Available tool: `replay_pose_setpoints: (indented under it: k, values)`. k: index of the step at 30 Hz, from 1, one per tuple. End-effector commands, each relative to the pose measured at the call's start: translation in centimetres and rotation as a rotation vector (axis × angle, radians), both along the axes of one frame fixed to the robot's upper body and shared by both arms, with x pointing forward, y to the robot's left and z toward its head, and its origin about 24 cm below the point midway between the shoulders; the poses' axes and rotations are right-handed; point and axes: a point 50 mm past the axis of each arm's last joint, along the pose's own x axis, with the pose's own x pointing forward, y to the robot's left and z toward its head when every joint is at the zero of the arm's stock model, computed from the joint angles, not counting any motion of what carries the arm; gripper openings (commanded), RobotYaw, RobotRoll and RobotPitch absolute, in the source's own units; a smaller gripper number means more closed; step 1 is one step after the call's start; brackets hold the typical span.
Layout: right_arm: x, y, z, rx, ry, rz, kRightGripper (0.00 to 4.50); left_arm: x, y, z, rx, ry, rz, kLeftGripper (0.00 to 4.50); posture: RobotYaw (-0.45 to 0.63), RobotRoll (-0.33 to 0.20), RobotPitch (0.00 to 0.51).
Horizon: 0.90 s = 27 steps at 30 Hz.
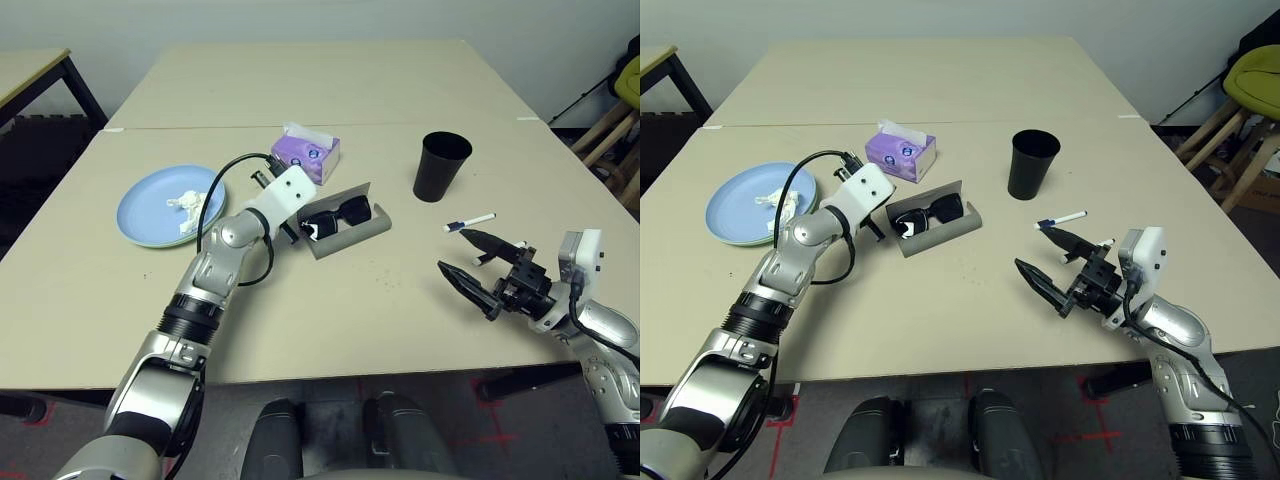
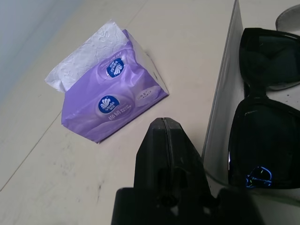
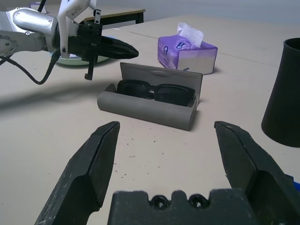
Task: Organize and tidy the items on the table.
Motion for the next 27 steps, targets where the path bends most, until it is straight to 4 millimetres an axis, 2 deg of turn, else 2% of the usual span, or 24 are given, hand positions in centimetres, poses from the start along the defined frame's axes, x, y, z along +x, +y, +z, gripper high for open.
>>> replay_pose_setpoints:
  k: [1,16,27]
  values:
    - [-0.1,0.3,0.1,0.003,-0.005,0.006,4.5,-0.4,-0.3,-1.2,0.042,0.057,-0.036,0.03,-0.01,0.0,0.093]
    - [0.2,0.1,0.2,-0.012,-0.011,-0.003,4.5,-2.6,-1.6,-1.3,0.023,0.155,-0.18,0.03,0.0,0.0,0.093]
    - [0.5,-0.1,0.2,-0.027,-0.011,0.0,4.5,-3.3,-1.8,-1.5,0.006,0.186,-0.193,0.03,0.01,0.0,0.093]
